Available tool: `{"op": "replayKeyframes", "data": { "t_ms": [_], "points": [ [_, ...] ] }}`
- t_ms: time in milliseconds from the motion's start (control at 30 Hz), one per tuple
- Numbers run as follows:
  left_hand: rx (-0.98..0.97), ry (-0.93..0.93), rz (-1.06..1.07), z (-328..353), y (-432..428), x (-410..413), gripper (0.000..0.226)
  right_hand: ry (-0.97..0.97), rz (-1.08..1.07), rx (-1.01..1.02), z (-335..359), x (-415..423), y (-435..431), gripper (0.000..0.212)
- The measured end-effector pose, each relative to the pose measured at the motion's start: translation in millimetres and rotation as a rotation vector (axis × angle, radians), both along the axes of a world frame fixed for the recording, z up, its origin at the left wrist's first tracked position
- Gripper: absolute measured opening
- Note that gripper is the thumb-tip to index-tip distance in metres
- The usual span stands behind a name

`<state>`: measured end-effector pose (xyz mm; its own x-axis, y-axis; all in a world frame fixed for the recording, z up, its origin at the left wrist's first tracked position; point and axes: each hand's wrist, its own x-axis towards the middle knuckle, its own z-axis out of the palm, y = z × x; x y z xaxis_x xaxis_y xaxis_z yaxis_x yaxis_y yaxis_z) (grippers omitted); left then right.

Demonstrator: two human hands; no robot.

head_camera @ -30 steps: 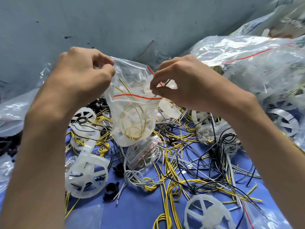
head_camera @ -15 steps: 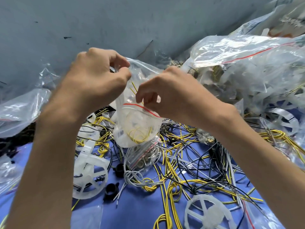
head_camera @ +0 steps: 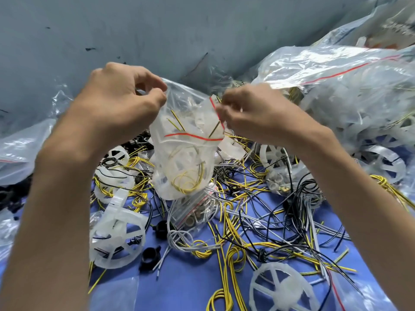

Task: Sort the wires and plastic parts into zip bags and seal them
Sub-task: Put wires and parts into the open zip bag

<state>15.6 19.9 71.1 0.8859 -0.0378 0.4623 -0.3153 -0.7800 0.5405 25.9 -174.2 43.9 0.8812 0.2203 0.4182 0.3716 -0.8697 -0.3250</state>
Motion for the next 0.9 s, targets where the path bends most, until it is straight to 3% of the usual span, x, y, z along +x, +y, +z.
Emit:
{"op": "replayKeyframes", "data": {
  "t_ms": [67, 233, 400, 533, 600, 700, 767, 900],
  "points": [
    [-0.005, 0.009, -0.008, -0.1, 0.0, 0.5, 0.024, 0.135, -0.005, -0.019, -5.1, 1.8, -2.5, 0.027],
    [0.003, -0.022, 0.025, -1.5, 2.4, 2.5, 0.031, 0.177, -0.020, -0.087, -7.5, 12.9, -6.3, 0.025],
    [0.010, -0.011, 0.024, -0.8, 3.1, 0.8, 0.030, 0.666, 0.068, -0.533, -30.2, 11.5, -2.7, 0.036],
    [-0.013, 0.026, 0.015, 2.1, -0.4, -3.7, 0.030, 0.900, 0.164, -0.482, -54.0, 17.1, 6.4, 0.041],
    [-0.015, 0.036, 0.011, 3.2, -1.3, -5.7, 0.028, 0.893, 0.210, -0.508, -61.2, 18.0, 12.8, 0.043],
    [-0.015, 0.032, 0.008, 3.8, -1.5, -7.0, 0.029, 0.663, 0.212, -0.723, -64.8, 18.8, 17.2, 0.043],
    [-0.019, 0.025, 0.012, 3.3, -0.2, -6.2, 0.021, 0.541, 0.195, -0.755, -64.9, 19.2, 16.9, 0.044],
    [-0.003, 0.005, 0.037, 2.2, 1.5, -2.2, 0.019, 0.529, 0.207, -0.774, -66.2, 14.5, 20.1, 0.037]
  ]
}}
